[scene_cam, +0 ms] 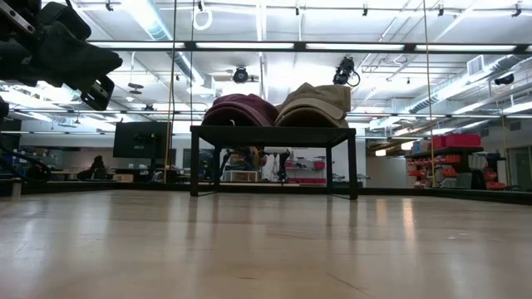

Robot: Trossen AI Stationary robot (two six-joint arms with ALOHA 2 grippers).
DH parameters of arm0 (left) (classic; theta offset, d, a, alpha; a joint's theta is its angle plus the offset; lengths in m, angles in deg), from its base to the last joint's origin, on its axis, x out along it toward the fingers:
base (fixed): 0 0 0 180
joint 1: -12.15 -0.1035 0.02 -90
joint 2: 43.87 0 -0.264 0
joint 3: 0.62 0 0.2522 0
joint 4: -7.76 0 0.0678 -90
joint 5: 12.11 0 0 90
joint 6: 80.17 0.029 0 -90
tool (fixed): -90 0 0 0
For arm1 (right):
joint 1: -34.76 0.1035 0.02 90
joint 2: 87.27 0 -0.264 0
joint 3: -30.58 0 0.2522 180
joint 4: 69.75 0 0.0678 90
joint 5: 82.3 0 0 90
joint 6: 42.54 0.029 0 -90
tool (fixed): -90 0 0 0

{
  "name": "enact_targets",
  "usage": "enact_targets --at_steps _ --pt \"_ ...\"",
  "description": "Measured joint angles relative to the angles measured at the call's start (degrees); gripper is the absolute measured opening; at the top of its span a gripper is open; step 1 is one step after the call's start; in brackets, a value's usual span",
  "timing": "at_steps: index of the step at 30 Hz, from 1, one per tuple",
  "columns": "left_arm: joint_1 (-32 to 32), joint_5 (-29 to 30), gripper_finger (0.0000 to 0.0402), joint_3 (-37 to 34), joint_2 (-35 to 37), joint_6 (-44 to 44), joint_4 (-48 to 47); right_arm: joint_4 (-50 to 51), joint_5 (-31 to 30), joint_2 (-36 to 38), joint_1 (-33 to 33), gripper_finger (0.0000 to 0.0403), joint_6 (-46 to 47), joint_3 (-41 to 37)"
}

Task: Pick & Place hat
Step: Stack the brown cap on top of the brown cap on the shelf

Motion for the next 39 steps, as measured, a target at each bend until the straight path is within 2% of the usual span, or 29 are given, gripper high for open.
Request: enact_targets --at_steps 10,16,21,25,32,39 --pt "0.0 0.0 0.0039 0.0 0.0 0.0 0.0 0.1 2.0 0.0 0.0 0.0061 0.8 0.0" --pt "0.0 0.0 0.0039 0.0 0.0 0.0 0.0 0.1 3.7 0.0 0.0 0.001 0.9 0.0" --pt "0.0 0.0 0.0039 0.0 0.0 0.0 0.0 0.8 5.8 0.0 -0.5 0.0005 0.8 0.1" --pt "0.0 0.0 0.0039 0.0 0.0 0.0 0.0 6.4 6.1 0.0 -1.0 0.0003 -1.5 2.4" --pt "0.0 0.0 0.0039 0.0 0.0 0.0 0.0 18.1 2.2 0.0 -2.3 0.0001 -7.9 9.0" --pt "0.0 0.0 0.0039 0.0 0.0 0.0 0.0 23.9 -2.4 0.0 -5.0 0.0001 -13.5 14.7"
